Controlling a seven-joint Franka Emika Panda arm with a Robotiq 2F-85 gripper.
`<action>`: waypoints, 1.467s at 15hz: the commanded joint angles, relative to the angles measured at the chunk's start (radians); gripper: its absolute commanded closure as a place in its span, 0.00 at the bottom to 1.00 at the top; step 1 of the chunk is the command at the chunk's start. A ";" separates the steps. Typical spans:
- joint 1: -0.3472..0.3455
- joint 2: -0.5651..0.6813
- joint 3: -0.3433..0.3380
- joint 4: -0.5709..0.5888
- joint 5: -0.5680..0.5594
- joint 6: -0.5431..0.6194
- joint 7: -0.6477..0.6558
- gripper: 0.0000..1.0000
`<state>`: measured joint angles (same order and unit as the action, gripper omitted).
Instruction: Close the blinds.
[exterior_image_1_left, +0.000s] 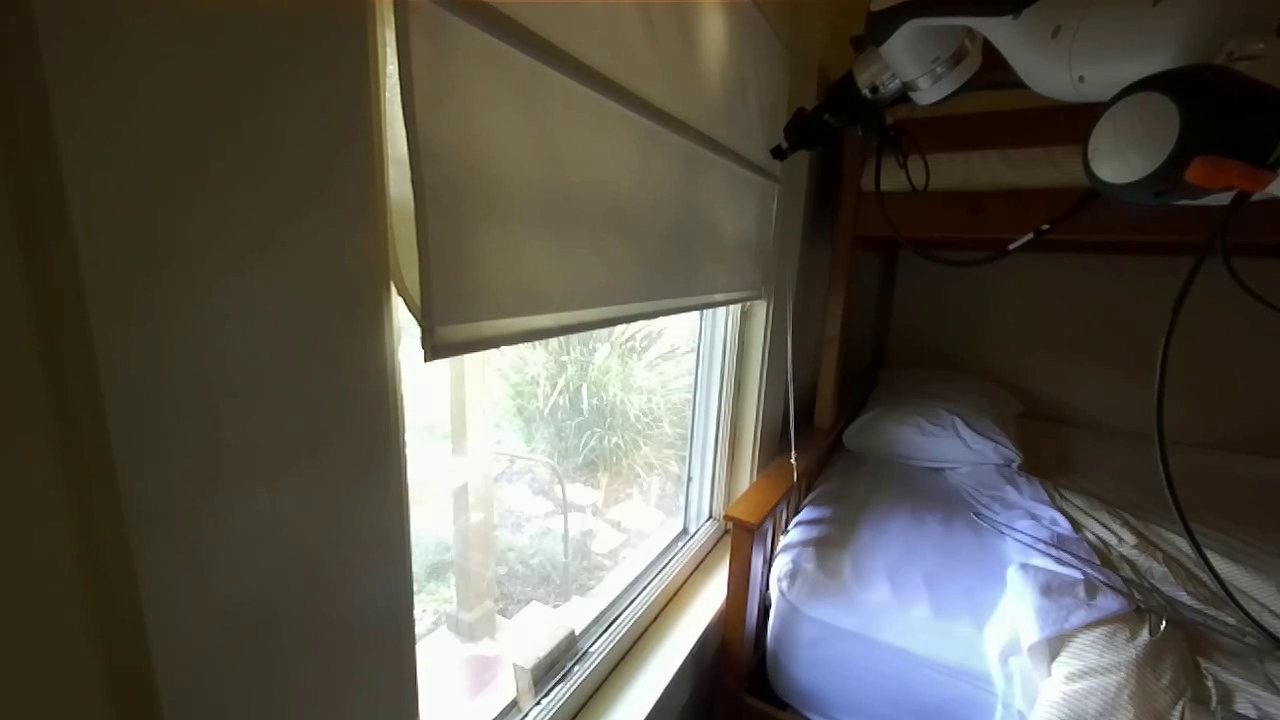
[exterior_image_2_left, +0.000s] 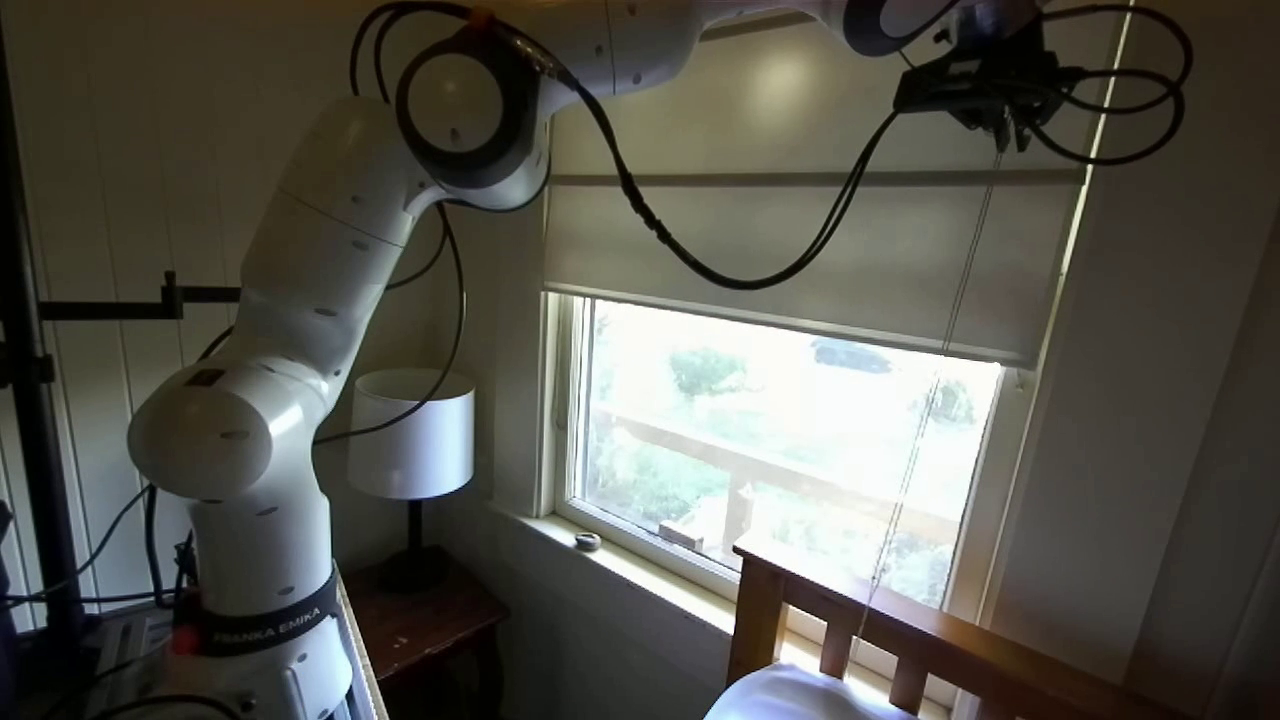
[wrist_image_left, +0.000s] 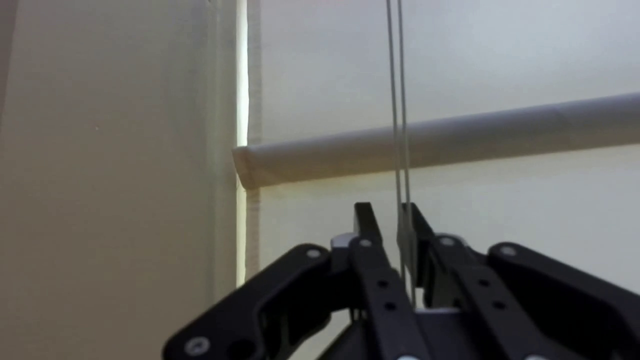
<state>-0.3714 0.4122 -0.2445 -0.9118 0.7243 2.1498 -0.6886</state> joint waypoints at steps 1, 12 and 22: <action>0.005 0.000 -0.011 0.014 -0.019 -0.017 0.046 1.00; 0.091 -0.208 -0.015 -0.150 -0.112 -0.073 0.112 1.00; 0.226 -0.572 0.064 -0.592 -0.160 -0.054 0.117 1.00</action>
<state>-0.1822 -0.0145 -0.2197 -1.3107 0.5952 2.0610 -0.5786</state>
